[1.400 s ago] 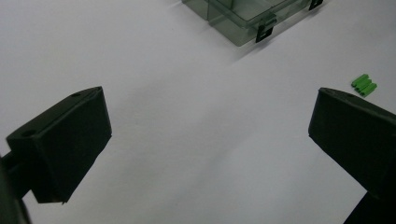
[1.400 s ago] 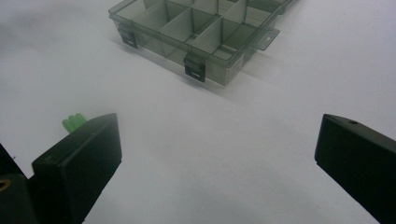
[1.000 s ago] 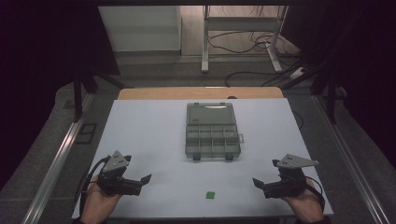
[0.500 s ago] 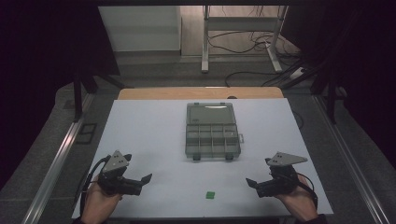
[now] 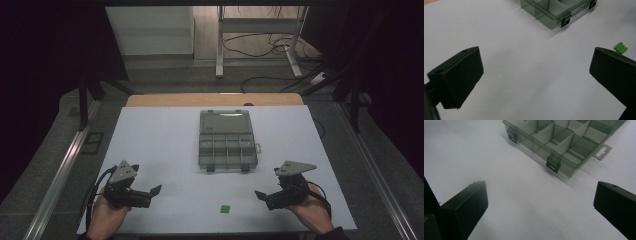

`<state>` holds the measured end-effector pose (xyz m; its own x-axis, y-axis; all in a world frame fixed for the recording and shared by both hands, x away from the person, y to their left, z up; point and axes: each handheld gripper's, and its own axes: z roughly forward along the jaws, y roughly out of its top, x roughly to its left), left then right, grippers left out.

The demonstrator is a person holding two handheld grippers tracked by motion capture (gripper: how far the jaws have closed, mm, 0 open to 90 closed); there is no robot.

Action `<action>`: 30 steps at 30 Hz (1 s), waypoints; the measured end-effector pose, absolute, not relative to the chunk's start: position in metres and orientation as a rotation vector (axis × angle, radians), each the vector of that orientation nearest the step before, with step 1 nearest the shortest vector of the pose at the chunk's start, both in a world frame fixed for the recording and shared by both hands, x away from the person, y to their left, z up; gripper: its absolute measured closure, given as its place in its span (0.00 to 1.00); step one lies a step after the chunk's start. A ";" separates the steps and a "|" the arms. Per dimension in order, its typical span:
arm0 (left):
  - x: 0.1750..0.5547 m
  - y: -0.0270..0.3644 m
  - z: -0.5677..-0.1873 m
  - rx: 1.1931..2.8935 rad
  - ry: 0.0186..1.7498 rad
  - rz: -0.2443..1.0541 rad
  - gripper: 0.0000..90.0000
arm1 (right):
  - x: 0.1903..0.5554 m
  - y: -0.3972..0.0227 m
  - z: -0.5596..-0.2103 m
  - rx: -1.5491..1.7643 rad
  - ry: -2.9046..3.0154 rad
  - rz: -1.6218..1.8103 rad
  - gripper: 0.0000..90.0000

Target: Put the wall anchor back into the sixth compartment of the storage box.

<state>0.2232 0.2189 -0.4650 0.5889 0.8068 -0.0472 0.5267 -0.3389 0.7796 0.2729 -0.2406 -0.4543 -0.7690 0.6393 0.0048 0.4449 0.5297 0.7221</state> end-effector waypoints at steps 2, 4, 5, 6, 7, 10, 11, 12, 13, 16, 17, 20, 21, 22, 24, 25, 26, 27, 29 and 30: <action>0.223 0.219 -0.465 2.025 1.062 0.450 0.00 | 0.274 -0.237 -0.455 0.899 2.519 1.074 0.00; 0.223 0.219 -0.465 2.026 1.065 0.451 0.00 | 0.276 -0.233 -0.456 0.890 2.531 1.063 0.00; 0.223 0.219 -0.465 2.027 1.067 0.452 0.00 | 0.276 -0.231 -0.456 0.888 2.536 1.061 0.00; 0.224 0.219 -0.465 2.028 1.068 0.453 0.00 | 0.277 -0.230 -0.456 0.889 2.540 1.055 0.00; 0.224 0.219 -0.465 2.029 1.069 0.453 0.00 | 0.278 -0.228 -0.456 0.891 2.544 1.049 0.00; 0.223 0.219 -0.465 2.032 1.069 0.459 0.00 | 0.280 -0.224 -0.459 0.910 2.559 1.029 0.00; 0.223 0.218 -0.465 2.033 1.071 0.459 0.00 | 0.281 -0.223 -0.460 0.913 2.565 1.019 0.00; 0.223 0.218 -0.465 2.035 1.072 0.460 0.00 | 0.281 -0.222 -0.461 0.915 2.569 1.012 0.00; 0.224 0.218 -0.465 2.037 1.073 0.463 0.00 | 0.281 -0.220 -0.462 0.915 2.575 1.007 0.00; 0.224 0.219 -0.465 2.041 1.076 0.469 0.00 | 0.282 -0.217 -0.464 0.909 2.585 0.999 0.00; 0.224 0.219 -0.465 2.043 1.076 0.470 0.00 | 0.282 -0.215 -0.465 0.904 2.586 1.001 0.00; 0.224 0.218 -0.466 2.047 1.077 0.472 0.00 | 0.282 -0.210 -0.467 0.878 2.609 0.991 0.00; 0.224 0.218 -0.466 2.049 1.080 0.471 0.00 | 0.282 -0.208 -0.469 0.863 2.615 0.988 0.00; 0.225 0.218 -0.466 2.051 1.083 0.469 0.00 | 0.282 -0.206 -0.470 0.858 2.626 0.977 0.00; 0.225 0.218 -0.465 2.051 1.094 0.456 0.00 | 0.283 -0.203 -0.472 0.850 2.639 0.965 0.00; 0.225 0.218 -0.465 2.051 1.097 0.452 0.00 | 0.283 -0.202 -0.473 0.853 2.645 0.959 0.00; 0.225 0.218 -0.465 2.051 1.100 0.451 0.00 | 0.284 -0.201 -0.473 0.857 2.650 0.951 0.00; 0.225 0.218 -0.465 2.051 1.103 0.451 0.00 | 0.284 -0.200 -0.474 0.852 2.653 0.949 0.00; 0.225 0.218 -0.465 2.052 1.107 0.450 0.00 | 0.284 -0.198 -0.475 0.860 2.658 0.946 0.00; 0.225 0.218 -0.465 2.053 1.108 0.450 0.00 | 0.284 -0.197 -0.475 0.851 2.662 0.944 0.00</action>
